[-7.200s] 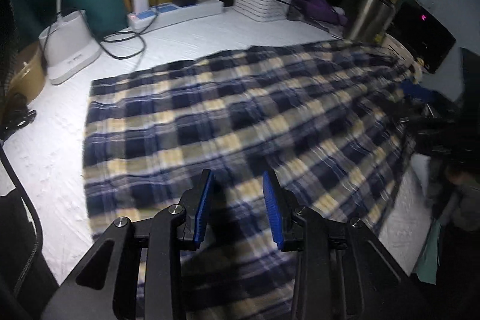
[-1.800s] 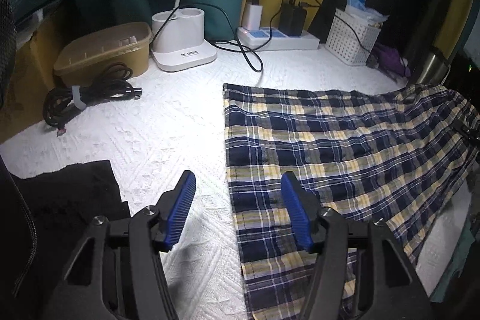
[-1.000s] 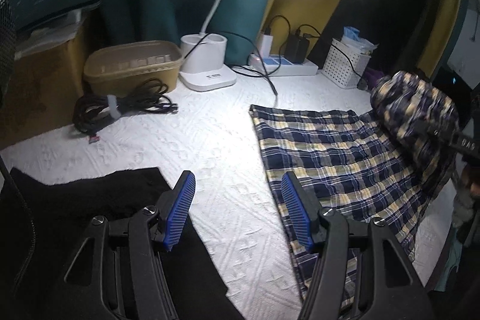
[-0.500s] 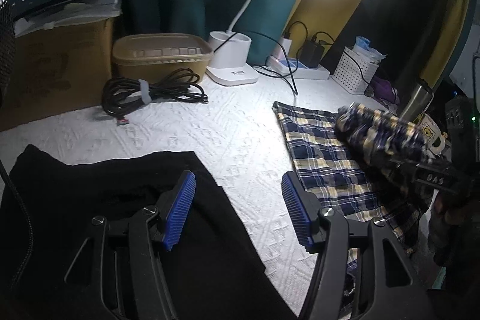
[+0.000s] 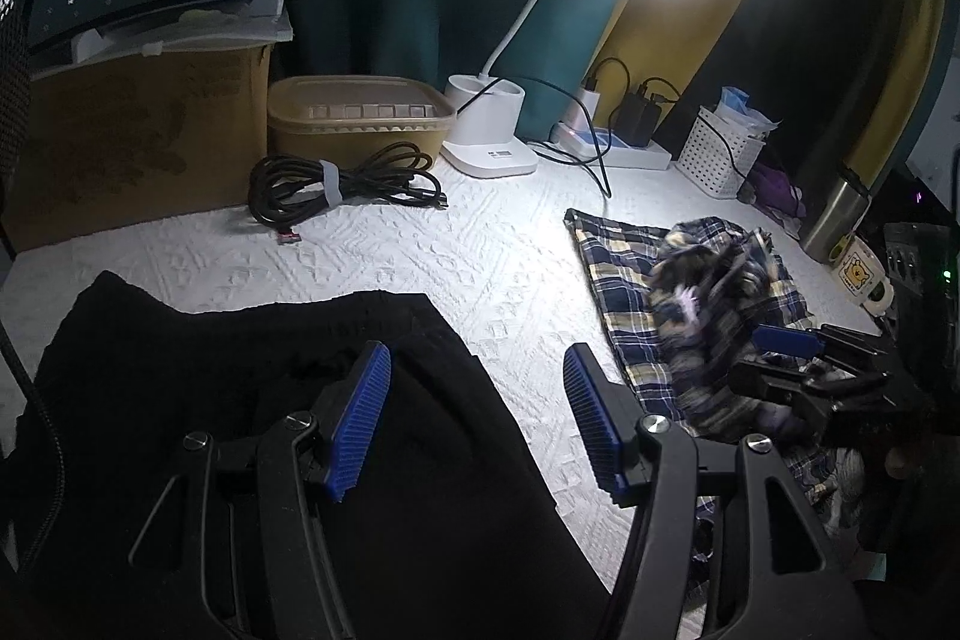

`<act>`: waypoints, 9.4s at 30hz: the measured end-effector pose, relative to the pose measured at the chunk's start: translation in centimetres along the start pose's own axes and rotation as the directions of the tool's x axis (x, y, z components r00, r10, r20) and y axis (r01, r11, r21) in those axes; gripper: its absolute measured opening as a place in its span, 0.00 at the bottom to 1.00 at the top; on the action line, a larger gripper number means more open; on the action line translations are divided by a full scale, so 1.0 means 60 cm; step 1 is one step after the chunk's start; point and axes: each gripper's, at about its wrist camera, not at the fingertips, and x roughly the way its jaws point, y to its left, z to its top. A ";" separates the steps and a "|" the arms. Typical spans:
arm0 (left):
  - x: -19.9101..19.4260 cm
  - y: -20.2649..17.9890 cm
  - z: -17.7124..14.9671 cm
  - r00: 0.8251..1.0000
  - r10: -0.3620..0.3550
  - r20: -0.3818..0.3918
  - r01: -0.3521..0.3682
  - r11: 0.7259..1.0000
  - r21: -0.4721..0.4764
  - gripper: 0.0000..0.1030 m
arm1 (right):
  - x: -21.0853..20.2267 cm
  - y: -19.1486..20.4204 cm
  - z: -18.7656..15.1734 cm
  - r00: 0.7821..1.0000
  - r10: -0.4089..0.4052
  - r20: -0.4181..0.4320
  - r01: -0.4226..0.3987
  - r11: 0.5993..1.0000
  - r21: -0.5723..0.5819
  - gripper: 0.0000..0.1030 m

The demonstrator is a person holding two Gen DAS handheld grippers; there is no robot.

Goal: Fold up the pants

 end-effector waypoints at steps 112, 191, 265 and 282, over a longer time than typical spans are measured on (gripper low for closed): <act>0.207 -0.200 0.052 0.984 0.088 -0.154 -0.062 0.984 0.166 0.52 | -0.062 -0.280 -0.104 0.963 -0.270 -0.001 0.270 0.963 -0.017 0.59; 0.254 -0.231 0.053 0.943 -0.110 -0.314 0.144 0.986 0.088 0.91 | -0.100 -0.372 -0.071 0.977 -0.203 0.060 0.190 0.967 0.167 0.82; -0.012 -0.290 0.068 0.970 -0.210 0.121 0.161 0.931 0.327 0.24 | -0.252 -0.148 -0.009 0.931 0.000 0.366 0.053 0.990 -0.134 0.22; -0.155 -0.255 0.048 0.931 -0.243 0.272 0.148 0.933 0.328 0.24 | -0.351 -0.044 -0.042 0.878 0.023 0.478 0.071 0.982 -0.177 0.22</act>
